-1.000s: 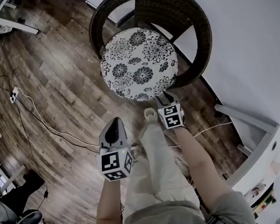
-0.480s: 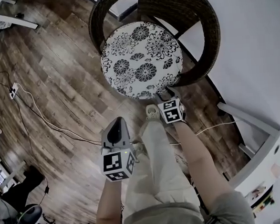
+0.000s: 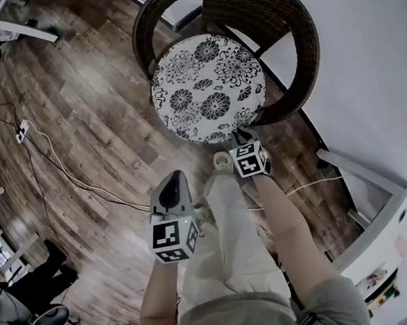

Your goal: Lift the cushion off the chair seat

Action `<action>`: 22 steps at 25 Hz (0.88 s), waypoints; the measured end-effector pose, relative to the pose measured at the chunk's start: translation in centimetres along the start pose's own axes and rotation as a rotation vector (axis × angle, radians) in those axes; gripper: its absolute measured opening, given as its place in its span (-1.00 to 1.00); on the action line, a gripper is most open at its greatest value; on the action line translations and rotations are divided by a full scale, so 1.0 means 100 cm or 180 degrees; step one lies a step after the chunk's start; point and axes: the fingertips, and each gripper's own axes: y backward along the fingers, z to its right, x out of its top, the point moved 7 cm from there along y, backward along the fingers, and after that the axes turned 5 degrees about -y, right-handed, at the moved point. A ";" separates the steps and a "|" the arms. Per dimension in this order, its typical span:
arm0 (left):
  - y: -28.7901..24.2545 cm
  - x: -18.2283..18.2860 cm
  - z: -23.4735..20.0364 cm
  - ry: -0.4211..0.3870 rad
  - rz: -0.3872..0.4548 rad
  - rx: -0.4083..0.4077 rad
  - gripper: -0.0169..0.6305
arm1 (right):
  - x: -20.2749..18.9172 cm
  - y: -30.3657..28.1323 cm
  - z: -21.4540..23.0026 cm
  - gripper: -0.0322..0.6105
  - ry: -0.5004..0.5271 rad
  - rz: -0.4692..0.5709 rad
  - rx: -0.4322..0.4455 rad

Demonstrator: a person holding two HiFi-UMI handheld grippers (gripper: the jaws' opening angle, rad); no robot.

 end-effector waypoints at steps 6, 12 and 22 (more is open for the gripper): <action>0.011 0.009 0.004 -0.0023 0.0031 -0.0046 -0.92 | 0.009 0.017 -0.004 -0.79 -0.0009 0.0028 -0.0041; 0.035 0.023 0.006 -0.0052 0.0112 -0.0104 -0.92 | 0.023 0.047 -0.013 -0.80 -0.0058 0.0145 -0.0130; 0.103 0.031 0.028 -0.0083 0.0350 -0.0101 -0.92 | 0.017 0.136 -0.040 -0.81 -0.0271 0.0480 -0.0232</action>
